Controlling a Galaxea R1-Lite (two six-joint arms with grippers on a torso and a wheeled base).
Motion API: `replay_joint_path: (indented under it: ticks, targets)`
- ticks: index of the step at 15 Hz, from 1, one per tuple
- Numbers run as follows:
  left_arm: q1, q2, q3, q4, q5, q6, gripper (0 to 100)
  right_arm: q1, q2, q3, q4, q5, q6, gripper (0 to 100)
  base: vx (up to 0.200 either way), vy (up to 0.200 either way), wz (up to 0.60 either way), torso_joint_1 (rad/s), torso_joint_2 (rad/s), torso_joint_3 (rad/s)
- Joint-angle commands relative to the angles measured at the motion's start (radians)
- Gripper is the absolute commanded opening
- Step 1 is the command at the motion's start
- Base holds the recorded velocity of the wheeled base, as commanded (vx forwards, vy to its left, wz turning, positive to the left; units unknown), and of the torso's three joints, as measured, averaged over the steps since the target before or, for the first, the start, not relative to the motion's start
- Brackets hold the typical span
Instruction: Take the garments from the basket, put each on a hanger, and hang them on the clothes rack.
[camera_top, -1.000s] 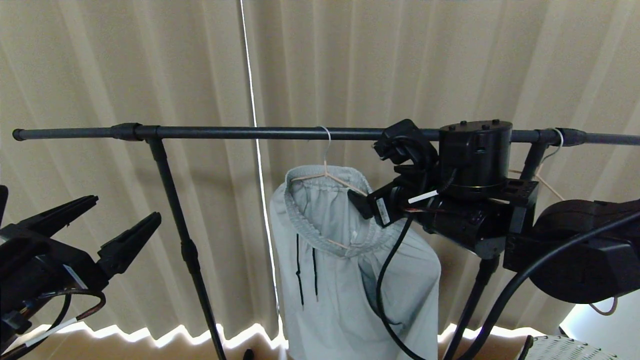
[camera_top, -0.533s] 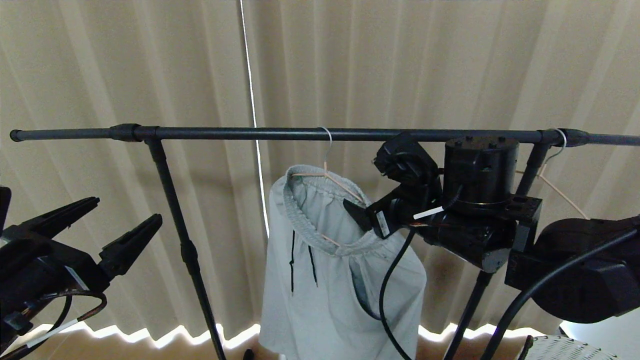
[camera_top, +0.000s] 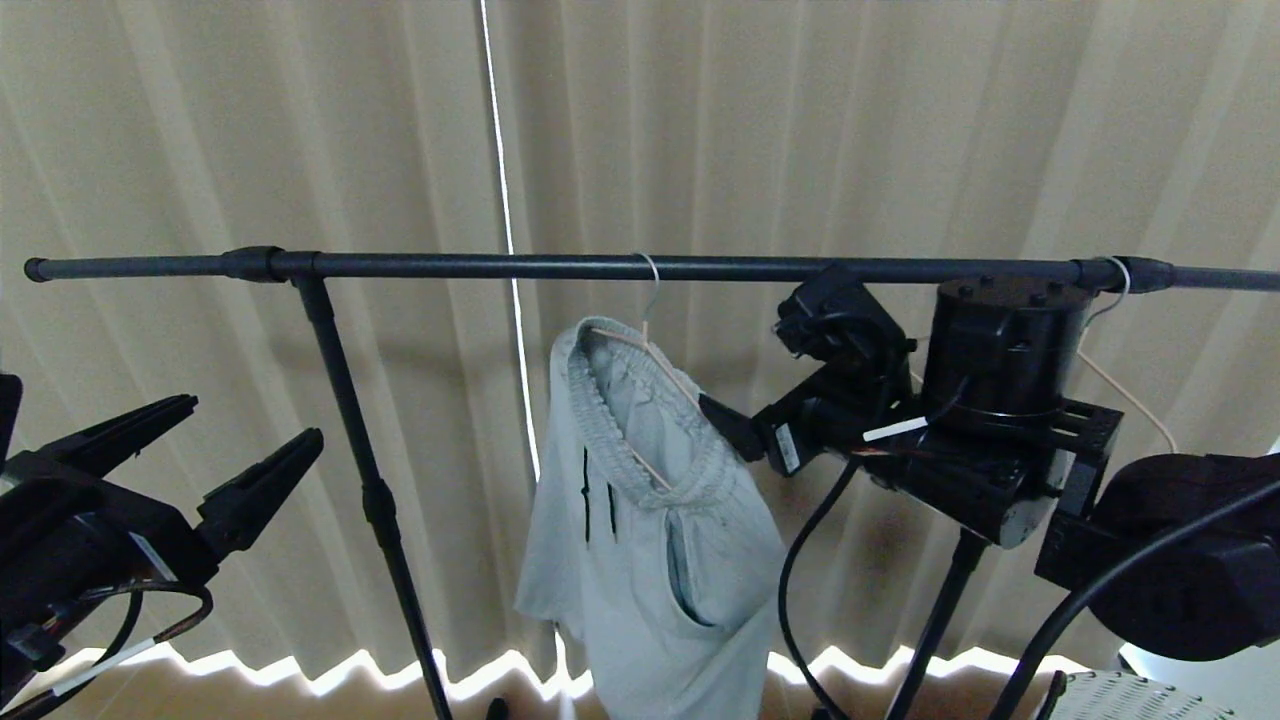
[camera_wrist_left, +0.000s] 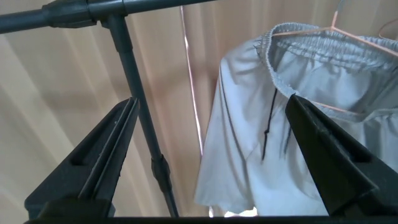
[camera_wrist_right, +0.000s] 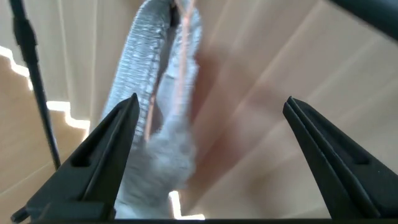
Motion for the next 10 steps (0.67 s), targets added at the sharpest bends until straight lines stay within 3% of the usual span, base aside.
replay_joint_path:
  ticks: [1,4,7,10]
  targets:
    - [0.004,0.002,0.011,0.001,0.0,0.002,100,-0.056,-0.095,0.031,0.001,-0.002,0.001,100,0.0,0.0,0.0,0.0,0.0,0.0]
    - [0.018,-0.005,0.005,0.001,0.002,0.001,100,-0.102,-0.249,0.163,0.012,-0.002,0.029,100,0.0,0.0,0.0,0.0,0.0,0.0]
    - [0.018,-0.005,0.012,0.036,0.011,0.002,100,-0.188,-0.408,0.385,0.055,-0.014,0.013,100,0.0,0.0,0.0,0.0,0.0,0.0]
    - [0.029,0.0,-0.021,0.122,0.012,-0.003,100,-0.265,-0.494,0.454,0.15,-0.017,0.001,100,0.0,0.0,0.0,0.0,0.0,0.0]
